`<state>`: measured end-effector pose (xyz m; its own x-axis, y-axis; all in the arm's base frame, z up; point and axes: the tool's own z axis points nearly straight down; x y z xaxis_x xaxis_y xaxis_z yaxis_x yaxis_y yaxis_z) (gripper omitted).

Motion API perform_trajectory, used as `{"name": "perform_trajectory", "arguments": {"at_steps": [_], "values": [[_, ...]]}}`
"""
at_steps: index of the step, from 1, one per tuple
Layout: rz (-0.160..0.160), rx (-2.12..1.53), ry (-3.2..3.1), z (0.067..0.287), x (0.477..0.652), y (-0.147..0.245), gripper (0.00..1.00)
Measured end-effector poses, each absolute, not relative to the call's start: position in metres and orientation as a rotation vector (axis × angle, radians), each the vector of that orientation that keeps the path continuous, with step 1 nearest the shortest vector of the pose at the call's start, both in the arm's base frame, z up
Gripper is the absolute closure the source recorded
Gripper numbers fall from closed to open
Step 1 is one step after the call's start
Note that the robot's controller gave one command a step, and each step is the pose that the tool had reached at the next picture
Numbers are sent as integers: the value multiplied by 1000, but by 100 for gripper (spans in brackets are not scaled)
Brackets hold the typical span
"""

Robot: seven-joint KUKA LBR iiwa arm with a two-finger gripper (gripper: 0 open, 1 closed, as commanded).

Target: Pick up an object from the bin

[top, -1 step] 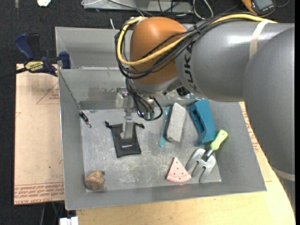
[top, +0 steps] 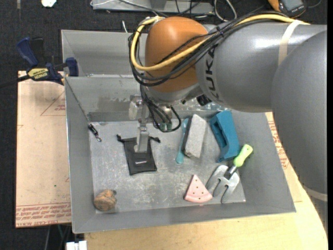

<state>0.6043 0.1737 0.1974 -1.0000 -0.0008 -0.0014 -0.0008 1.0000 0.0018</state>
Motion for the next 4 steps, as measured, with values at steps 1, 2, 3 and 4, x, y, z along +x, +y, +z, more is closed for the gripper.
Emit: {"name": "perform_trajectory", "arguments": {"at_steps": [1,2,3,4], "values": [[3,-7,3141,242,592,168,0],[4,-17,3141,251,600,158,0],[9,65,3132,185,606,154,0],[10,476,3102,170,610,131,0]]}}
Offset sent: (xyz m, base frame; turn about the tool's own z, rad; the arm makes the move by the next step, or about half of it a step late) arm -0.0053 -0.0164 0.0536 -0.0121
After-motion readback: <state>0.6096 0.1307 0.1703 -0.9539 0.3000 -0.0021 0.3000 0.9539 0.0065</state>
